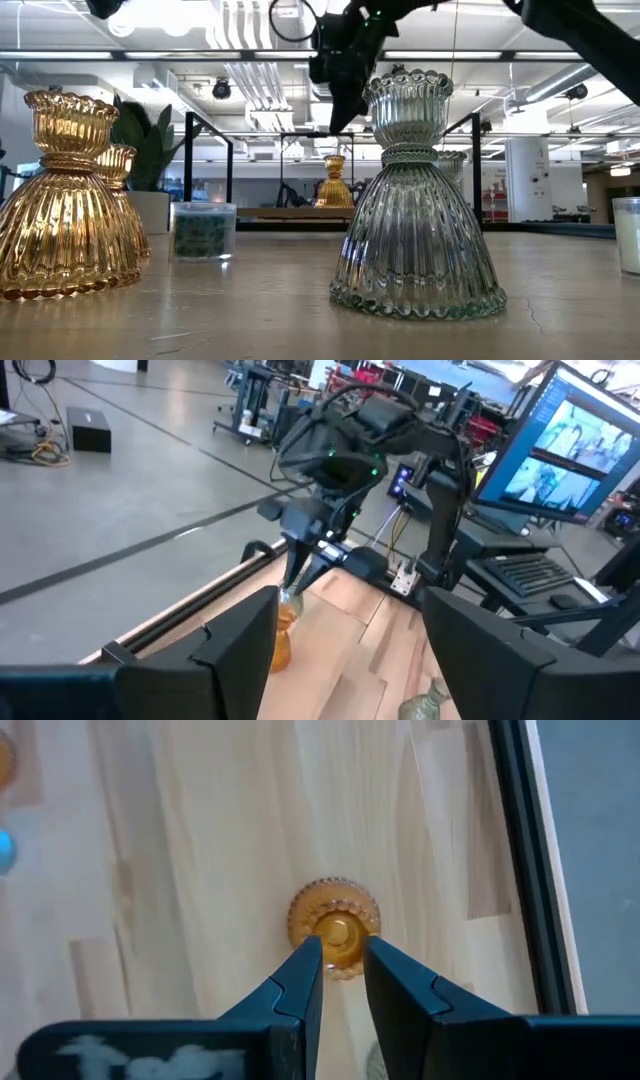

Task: Pick & Place candle stick holders
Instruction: Put the top yellow glass candlestick on the shelf

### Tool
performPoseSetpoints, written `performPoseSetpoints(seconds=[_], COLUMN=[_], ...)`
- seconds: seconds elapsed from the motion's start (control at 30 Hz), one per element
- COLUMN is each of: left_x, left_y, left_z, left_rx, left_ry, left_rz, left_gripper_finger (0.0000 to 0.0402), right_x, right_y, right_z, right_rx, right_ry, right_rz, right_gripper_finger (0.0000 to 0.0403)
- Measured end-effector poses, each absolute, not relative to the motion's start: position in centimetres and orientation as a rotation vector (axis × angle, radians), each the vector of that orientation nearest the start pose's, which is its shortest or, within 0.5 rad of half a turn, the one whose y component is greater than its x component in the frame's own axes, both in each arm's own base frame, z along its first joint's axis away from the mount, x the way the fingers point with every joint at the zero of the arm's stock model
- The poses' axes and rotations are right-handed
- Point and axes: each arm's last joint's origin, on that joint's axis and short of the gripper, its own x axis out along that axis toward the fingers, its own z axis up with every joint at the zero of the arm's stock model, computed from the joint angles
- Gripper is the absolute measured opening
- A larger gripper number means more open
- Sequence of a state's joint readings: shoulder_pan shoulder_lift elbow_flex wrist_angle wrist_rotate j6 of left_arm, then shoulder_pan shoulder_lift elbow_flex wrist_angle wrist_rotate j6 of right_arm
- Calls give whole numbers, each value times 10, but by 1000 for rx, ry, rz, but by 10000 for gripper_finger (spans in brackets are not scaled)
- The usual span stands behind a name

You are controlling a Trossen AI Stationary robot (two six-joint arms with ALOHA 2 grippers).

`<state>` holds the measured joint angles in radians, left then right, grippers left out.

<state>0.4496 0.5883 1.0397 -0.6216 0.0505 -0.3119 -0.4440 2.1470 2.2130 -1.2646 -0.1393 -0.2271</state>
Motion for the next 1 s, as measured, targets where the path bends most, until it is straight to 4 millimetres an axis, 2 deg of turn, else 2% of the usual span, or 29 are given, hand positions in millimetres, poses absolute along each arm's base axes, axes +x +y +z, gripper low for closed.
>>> performPoseSetpoints(seconds=[0.27,0.77,1.0], left_x=[82,82,82], left_y=[38,38,38], left_z=[394,394,394], left_rx=[-348,-348,-350], left_ry=[106,106,111], left_rz=[421,421,421], left_gripper_finger=[252,252,252], right_x=[398,408,412], right_y=[-199,-204,-206], right_z=[296,269,265], right_rx=[173,223,221], right_ry=[1216,1246,1235], right_rz=[-144,-104,-108], right_gripper_finger=[67,72,70])
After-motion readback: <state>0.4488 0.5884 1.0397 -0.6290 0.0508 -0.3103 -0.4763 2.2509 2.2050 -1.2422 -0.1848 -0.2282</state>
